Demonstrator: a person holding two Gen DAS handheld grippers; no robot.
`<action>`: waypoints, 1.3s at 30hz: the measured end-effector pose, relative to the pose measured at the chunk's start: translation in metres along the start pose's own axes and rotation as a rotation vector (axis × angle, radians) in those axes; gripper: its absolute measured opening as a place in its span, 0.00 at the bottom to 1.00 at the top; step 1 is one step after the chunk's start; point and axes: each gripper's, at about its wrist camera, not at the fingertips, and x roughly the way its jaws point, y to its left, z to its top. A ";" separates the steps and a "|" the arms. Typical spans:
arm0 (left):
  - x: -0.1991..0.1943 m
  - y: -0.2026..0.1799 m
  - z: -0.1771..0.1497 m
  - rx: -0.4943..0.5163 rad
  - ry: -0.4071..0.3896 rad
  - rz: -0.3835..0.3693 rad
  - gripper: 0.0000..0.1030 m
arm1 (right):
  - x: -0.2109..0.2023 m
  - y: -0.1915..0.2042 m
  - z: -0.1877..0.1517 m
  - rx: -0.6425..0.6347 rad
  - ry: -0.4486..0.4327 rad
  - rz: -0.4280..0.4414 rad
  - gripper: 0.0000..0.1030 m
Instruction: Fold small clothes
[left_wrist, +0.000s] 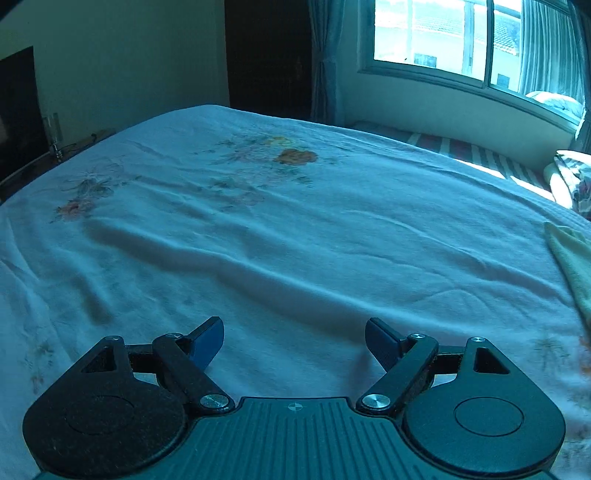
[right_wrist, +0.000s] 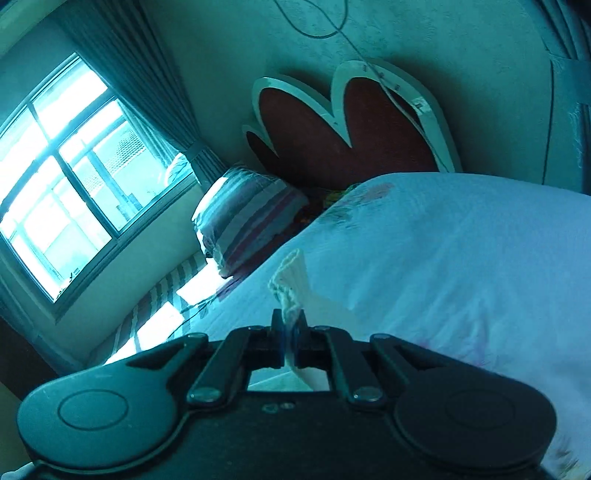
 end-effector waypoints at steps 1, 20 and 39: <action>0.004 0.015 0.003 -0.008 -0.004 0.022 0.81 | 0.000 0.022 -0.007 -0.021 0.000 0.018 0.05; 0.018 0.202 -0.011 -0.139 0.003 0.124 0.90 | 0.060 0.359 -0.300 -0.554 0.405 0.387 0.05; 0.018 0.174 -0.018 -0.116 0.013 0.084 0.91 | 0.071 0.379 -0.339 -0.554 0.494 0.417 0.14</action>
